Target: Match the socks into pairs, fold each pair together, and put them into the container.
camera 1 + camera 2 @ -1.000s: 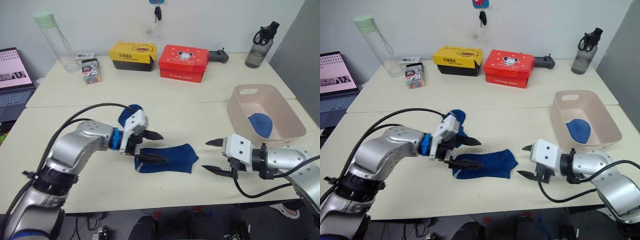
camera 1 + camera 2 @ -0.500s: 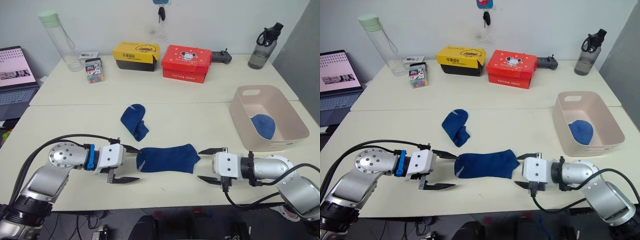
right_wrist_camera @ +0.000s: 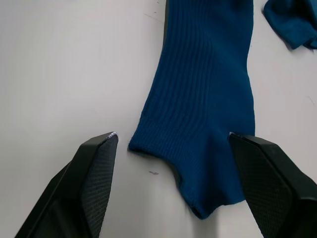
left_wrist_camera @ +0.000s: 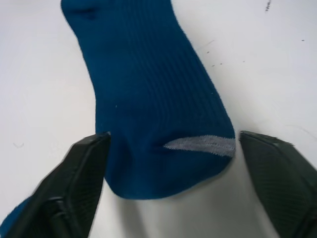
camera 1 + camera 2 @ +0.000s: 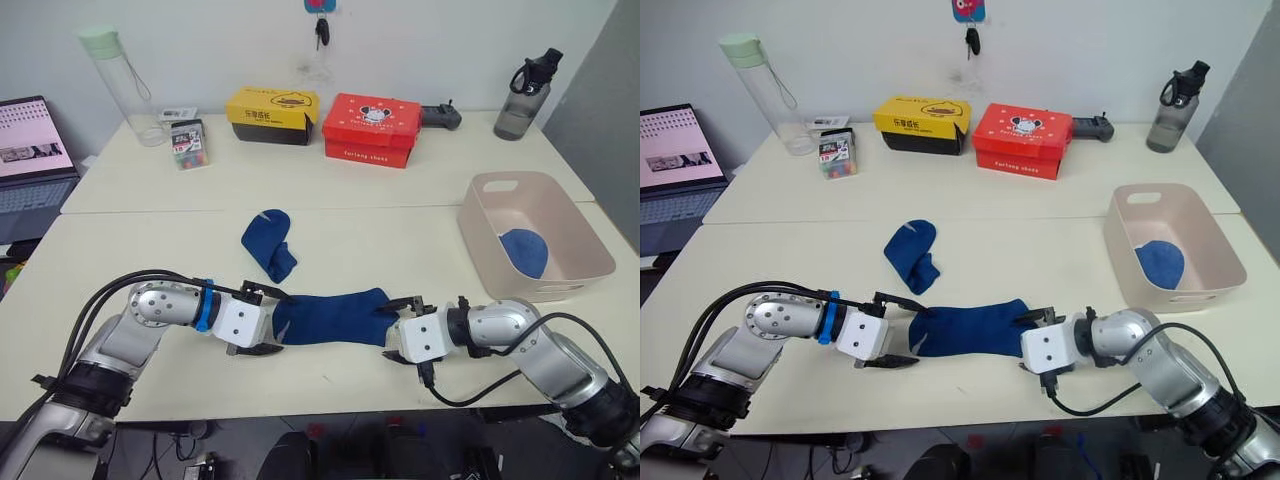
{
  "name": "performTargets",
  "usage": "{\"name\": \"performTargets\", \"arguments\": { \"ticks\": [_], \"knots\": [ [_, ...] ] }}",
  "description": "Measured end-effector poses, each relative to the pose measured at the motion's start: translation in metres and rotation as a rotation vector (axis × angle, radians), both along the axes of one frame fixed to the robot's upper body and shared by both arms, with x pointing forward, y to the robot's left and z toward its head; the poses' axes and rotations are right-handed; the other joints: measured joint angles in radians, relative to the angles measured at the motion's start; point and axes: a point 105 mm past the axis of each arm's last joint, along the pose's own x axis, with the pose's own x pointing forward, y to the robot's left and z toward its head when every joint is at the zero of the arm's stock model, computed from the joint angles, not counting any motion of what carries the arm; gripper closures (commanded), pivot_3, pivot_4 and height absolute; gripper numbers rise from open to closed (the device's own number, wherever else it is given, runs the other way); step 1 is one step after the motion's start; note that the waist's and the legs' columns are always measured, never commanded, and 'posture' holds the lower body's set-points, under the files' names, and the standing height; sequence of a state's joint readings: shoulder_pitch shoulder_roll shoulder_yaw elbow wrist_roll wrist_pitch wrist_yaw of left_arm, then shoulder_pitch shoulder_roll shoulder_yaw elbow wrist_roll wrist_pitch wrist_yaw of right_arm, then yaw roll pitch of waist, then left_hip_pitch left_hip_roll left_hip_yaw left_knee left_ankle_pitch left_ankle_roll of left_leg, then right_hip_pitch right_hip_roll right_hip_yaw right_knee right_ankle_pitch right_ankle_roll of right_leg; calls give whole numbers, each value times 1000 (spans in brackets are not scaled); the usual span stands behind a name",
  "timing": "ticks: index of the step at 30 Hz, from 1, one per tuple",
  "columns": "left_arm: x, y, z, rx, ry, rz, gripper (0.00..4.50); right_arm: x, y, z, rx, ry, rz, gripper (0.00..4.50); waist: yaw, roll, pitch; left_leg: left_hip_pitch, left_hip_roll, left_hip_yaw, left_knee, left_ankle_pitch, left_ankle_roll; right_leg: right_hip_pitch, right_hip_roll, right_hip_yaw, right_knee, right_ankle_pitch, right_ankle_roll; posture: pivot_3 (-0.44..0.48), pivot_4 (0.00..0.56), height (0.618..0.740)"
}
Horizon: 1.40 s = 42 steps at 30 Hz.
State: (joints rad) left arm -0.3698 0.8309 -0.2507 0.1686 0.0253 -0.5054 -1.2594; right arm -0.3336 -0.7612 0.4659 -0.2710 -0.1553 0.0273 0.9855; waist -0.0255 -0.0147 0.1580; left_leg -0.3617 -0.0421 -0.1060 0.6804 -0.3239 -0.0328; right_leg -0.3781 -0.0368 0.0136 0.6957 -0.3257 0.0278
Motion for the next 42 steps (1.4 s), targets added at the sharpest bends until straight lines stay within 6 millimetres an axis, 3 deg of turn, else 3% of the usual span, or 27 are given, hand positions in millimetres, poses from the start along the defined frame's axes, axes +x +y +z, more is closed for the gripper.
{"name": "performTargets", "arguments": {
  "ticks": [8, 11, 15, 18, 21, 25, 29, 32, 38, 42],
  "knots": [
    [-1, -3, -7, 0, 49, 19, 3676, -4, -1, -8, 5, 94, -19, 4320, 0, 1, 0, 0, 0, 0, 0, 0, 0, 0, 0, 0, 0, 0, 0, 0, 150, 740],
    [-3, -3, -9, -17, 115, 47, 4445, -2, -2, -8, 20, 115, -46, 4500, 0, 0, 0, -1, 0, -1, 0, 0, 0, -1, 0, 0, 0, 0, 0, 0, 150, 740],
    [-6, -4, -8, -38, 222, 80, 4445, -3, -4, -8, 55, 181, -95, 4500, -1, 0, 0, -2, 0, -1, 0, 0, 0, -1, 0, 0, 0, 0, 0, 0, 150, 740],
    [-16, -5, 0, -103, 396, 142, 4445, -12, -9, -2, 141, 310, -192, 4500, -2, 0, 0, -3, 0, -2, 0, 0, 0, -2, 0, -1, 0, 0, 0, 0, 150, 740],
    [-27, -1, 16, -121, 503, 171, 4445, -26, -8, 11, 214, 418, -236, 4500, -3, 1, 1, -3, 1, -2, -1, 0, 0, -3, 0, -1, 0, 0, 0, 0, 150, 740],
    [-56, 8, 36, -97, 741, 211, 4445, -56, -5, 38, 312, 639, -271, 4500, -4, 1, 1, -3, 1, -3, -1, -2, 3, -2, 0, -1, -1, 0, 0, 0, 150, 740],
    [-72, 4, 39, -136, 945, 249, 4445, -74, -1, 50, 359, 822, -301, 4500, -4, 1, 2, -2, 1, -3, -1, -2, 4, -1, 0, -2, -1, 0, 0, 0, 150, 740],
    [-63, -1, 33, -212, 1020, 331, 4445, -65, 2, 52, 399, 866, -380, 4500, -4, 1, 2, -2, 1, -3, -1, -2, 4, -1, 0, -2, -1, 0, 0, 0, 150, 740],
    [-12, -3, 5, -349, 1044, 570, 4445, -8, -3, 27, 420, 775, -713, 4500, -5, 1, 2, -5, 0, -1, -1, 0, 0, -6, 0, 0, 1, 0, 0, 0, 150, 740],
    [12, -4, 2, -382, 992, 630, 4445, 11, -2, 23, 409, 714, -756, 4500, -7, 1, 2, -7, 0, 0, 0, 0, 0, -10, 0, 1, 1, 0, 0, 0, 150, 740]
  ]
}}
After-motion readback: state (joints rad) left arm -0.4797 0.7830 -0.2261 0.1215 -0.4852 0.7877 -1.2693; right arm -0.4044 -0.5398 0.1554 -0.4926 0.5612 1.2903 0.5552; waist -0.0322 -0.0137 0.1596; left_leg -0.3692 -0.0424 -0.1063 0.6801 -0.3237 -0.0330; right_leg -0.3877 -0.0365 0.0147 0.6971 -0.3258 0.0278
